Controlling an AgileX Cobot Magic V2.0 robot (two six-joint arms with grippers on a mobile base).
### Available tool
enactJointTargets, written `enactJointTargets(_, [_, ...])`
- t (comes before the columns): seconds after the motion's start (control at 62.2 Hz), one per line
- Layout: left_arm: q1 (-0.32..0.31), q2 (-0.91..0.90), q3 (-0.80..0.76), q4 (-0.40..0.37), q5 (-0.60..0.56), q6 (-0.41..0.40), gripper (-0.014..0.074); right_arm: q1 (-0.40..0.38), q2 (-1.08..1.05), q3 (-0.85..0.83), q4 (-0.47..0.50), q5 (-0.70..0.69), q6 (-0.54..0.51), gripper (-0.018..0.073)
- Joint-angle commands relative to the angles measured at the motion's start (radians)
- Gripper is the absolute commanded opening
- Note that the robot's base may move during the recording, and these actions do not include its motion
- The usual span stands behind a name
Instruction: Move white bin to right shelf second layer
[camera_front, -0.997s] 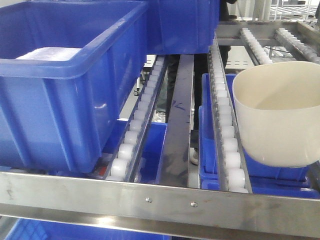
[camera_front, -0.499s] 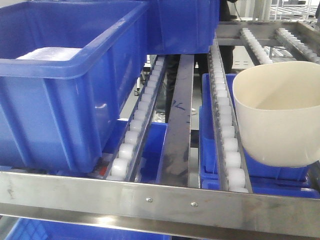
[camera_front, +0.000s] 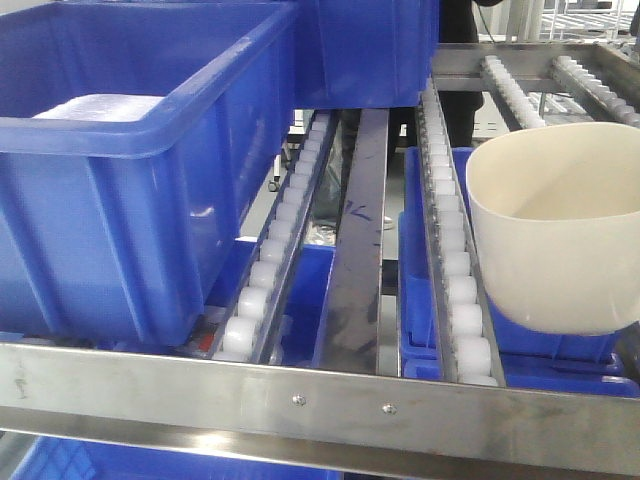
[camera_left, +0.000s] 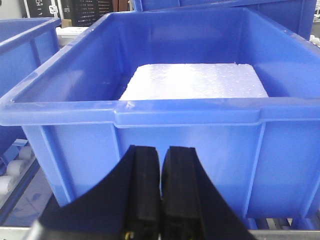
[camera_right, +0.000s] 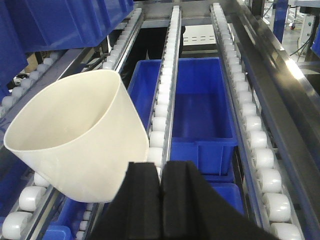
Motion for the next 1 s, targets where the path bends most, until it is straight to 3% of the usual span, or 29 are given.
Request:
enactJointTargets(0.0, [-0.008, -0.014, 0.037, -0.005, -0.086, -0.004, 0.0085, -0.006, -0.021, -0.016, -0.01, -0.098, -0.005, 0.005])
enactJointTargets(0.145, [-0.008, -0.014, 0.037, -0.005, -0.086, -0.004, 0.0085, -0.006, -0.021, -0.016, -0.001, -0.099, -0.023, 0.005])
enactJointTargets(0.322, [-0.008, -0.014, 0.037, -0.005, -0.086, -0.004, 0.0085, -0.006, -0.021, -0.016, 0.101, -0.101, -0.154, 0.005])
enactJointTargets(0.981, [-0.008, -0.014, 0.037, -0.005, -0.086, -0.004, 0.0085, -0.006, -0.021, -0.016, 0.102, -0.1, -0.155, 0.005])
